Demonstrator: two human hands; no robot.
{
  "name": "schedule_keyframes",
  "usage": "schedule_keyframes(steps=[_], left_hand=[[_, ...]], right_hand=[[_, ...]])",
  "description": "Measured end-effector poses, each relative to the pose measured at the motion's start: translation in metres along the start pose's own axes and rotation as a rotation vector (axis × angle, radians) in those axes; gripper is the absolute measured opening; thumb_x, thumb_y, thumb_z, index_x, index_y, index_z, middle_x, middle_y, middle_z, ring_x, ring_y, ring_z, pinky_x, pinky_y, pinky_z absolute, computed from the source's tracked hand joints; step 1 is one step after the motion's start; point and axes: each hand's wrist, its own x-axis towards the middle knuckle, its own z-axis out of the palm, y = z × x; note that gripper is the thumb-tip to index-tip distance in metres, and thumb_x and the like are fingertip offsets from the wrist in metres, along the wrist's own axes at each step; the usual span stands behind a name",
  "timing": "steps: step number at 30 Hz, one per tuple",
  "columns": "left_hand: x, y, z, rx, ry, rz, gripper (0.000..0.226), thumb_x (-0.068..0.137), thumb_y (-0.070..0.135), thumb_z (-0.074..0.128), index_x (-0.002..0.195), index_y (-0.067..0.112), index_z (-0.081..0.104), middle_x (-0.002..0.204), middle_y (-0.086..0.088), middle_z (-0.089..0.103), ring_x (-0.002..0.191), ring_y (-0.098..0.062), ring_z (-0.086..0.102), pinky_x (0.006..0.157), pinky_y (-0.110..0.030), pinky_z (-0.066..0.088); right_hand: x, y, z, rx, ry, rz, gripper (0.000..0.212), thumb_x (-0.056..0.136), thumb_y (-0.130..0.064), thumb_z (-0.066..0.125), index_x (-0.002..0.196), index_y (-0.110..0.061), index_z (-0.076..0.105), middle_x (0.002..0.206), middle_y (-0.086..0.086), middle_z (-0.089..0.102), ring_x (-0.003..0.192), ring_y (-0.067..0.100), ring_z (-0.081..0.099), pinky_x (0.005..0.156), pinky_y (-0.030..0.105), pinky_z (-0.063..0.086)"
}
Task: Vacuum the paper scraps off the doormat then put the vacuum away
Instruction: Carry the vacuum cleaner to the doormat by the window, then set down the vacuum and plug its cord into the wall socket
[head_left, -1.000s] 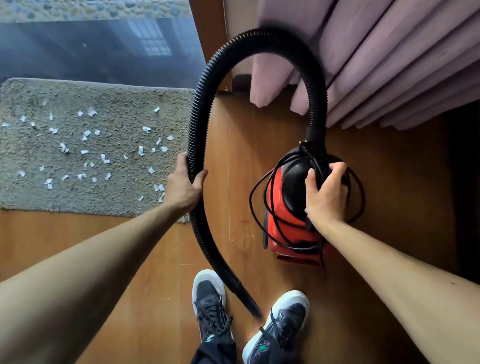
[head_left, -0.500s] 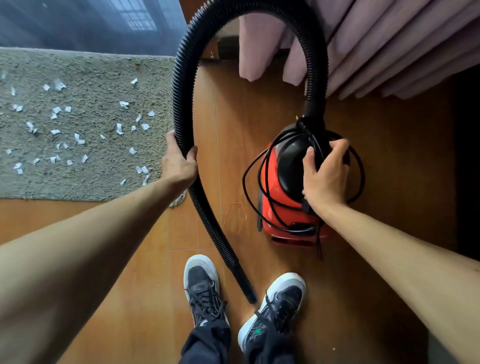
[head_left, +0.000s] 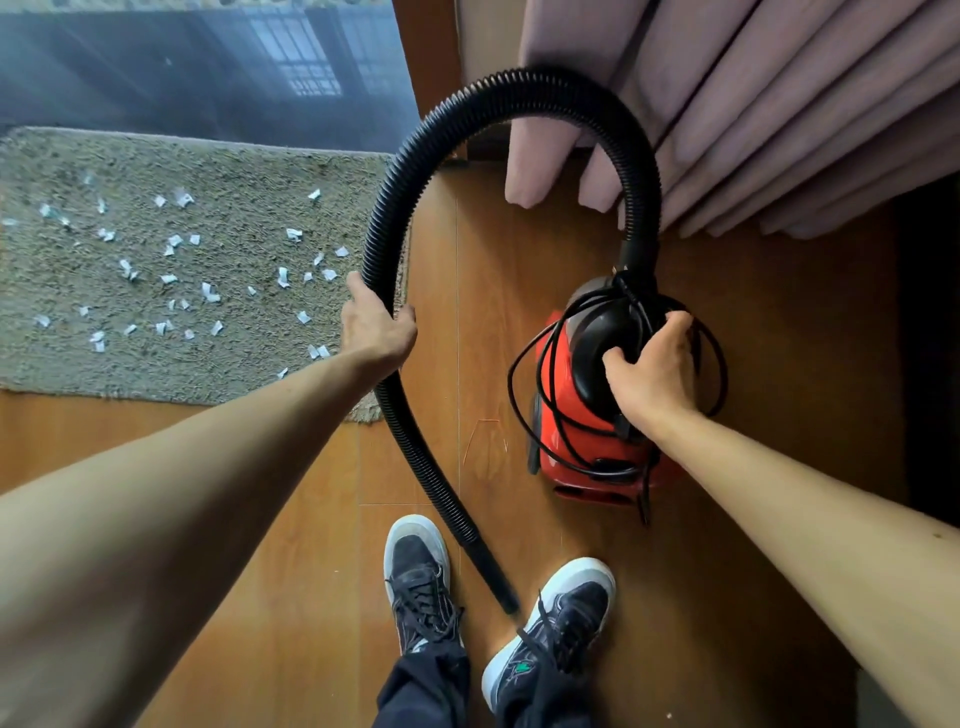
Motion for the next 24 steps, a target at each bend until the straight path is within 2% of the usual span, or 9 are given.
schedule_keyframes(steps=[2, 4, 6, 10, 13, 18, 21, 24], left_hand=[[-0.006, 0.009, -0.015, 0.044, -0.012, 0.027, 0.058, 0.095, 0.027, 0.058, 0.141, 0.007, 0.029, 0.126, -0.02, 0.056, 0.112, -0.035, 0.058, 0.095, -0.045, 0.049], [-0.013, 0.024, -0.033, 0.089, -0.031, 0.045, 0.053, 0.093, 0.029, 0.058, 0.135, 0.005, 0.035, 0.122, -0.02, 0.056, 0.109, -0.034, 0.057, 0.094, -0.049, 0.05], [-0.023, 0.042, -0.054, 0.128, -0.047, 0.075, 0.05, 0.092, 0.033, 0.057, 0.129, 0.004, 0.038, 0.121, -0.02, 0.055, 0.108, -0.034, 0.056, 0.094, -0.049, 0.049], [-0.044, 0.081, -0.106, 0.228, -0.055, 0.179, 0.063, 0.09, 0.042, 0.056, 0.136, 0.005, 0.036, 0.131, -0.023, 0.054, 0.119, -0.039, 0.053, 0.103, -0.05, 0.045], [-0.066, 0.11, -0.149, 0.297, -0.059, 0.277, 0.065, 0.089, 0.046, 0.053, 0.138, 0.006, 0.037, 0.132, -0.022, 0.055, 0.118, -0.038, 0.054, 0.103, -0.053, 0.044], [-0.114, 0.16, -0.234, 0.441, 0.063, 0.377, 0.07, 0.089, 0.05, 0.053, 0.143, 0.011, 0.032, 0.134, -0.019, 0.054, 0.123, -0.038, 0.052, 0.107, -0.055, 0.039], [-0.15, 0.195, -0.29, 0.515, 0.122, 0.448, 0.071, 0.09, 0.052, 0.053, 0.145, 0.013, 0.03, 0.135, -0.019, 0.053, 0.127, -0.039, 0.049, 0.108, -0.056, 0.034], [-0.193, 0.236, -0.348, 0.545, 0.182, 0.526, 0.071, 0.091, 0.053, 0.052, 0.146, 0.014, 0.029, 0.131, -0.019, 0.055, 0.123, -0.038, 0.052, 0.105, -0.054, 0.04]], right_hand=[[0.001, -0.01, -0.012, -0.118, -0.034, 0.07, 0.064, 0.089, -0.027, 0.064, 0.139, -0.004, 0.032, 0.143, 0.017, 0.041, 0.129, 0.035, 0.045, 0.099, 0.039, 0.041], [0.0, -0.02, -0.029, -0.234, -0.07, 0.095, 0.068, 0.088, -0.034, 0.065, 0.14, -0.006, 0.032, 0.142, 0.019, 0.037, 0.129, 0.04, 0.043, 0.103, 0.044, 0.041], [-0.004, -0.034, -0.05, -0.287, -0.101, 0.032, 0.067, 0.089, -0.035, 0.064, 0.141, -0.011, 0.03, 0.14, 0.019, 0.034, 0.127, 0.041, 0.043, 0.101, 0.045, 0.042], [-0.017, -0.081, -0.099, -0.302, -0.109, -0.141, 0.071, 0.089, -0.034, 0.065, 0.145, -0.013, 0.027, 0.141, 0.021, 0.034, 0.132, 0.041, 0.037, 0.107, 0.043, 0.035], [-0.035, -0.122, -0.142, -0.35, -0.083, -0.263, 0.071, 0.088, -0.039, 0.065, 0.144, -0.017, 0.027, 0.142, 0.018, 0.036, 0.132, 0.037, 0.039, 0.104, 0.044, 0.038], [-0.077, -0.199, -0.226, -0.465, 0.019, -0.42, 0.071, 0.088, -0.049, 0.06, 0.144, -0.022, 0.024, 0.139, 0.015, 0.039, 0.126, 0.036, 0.044, 0.096, 0.046, 0.046], [-0.107, -0.246, -0.285, -0.514, 0.074, -0.487, 0.076, 0.088, -0.053, 0.058, 0.148, -0.026, 0.019, 0.142, 0.013, 0.037, 0.128, 0.035, 0.043, 0.096, 0.048, 0.047], [-0.141, -0.291, -0.35, -0.545, 0.115, -0.524, 0.078, 0.089, -0.056, 0.056, 0.15, -0.027, 0.017, 0.145, 0.012, 0.035, 0.13, 0.033, 0.041, 0.094, 0.045, 0.046]])
